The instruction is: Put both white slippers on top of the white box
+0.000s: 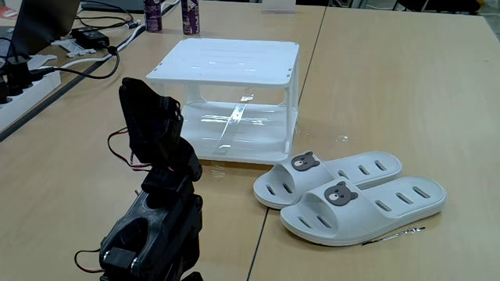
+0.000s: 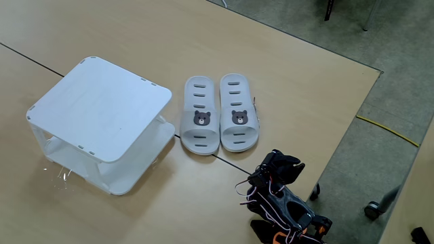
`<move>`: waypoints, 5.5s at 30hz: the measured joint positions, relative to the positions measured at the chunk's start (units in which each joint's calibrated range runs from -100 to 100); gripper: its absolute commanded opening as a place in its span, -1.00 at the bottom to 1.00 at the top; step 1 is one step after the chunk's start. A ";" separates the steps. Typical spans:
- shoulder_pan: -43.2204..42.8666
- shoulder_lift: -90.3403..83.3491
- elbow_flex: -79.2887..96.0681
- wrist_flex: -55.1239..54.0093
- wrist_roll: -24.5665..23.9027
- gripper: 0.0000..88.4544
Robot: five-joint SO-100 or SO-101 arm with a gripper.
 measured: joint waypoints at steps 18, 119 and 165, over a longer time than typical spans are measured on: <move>0.00 0.00 0.00 0.00 0.00 -0.98; 11.54 104.91 -18.51 33.48 0.00 -0.39; 18.35 106.56 -57.14 54.59 0.00 -0.98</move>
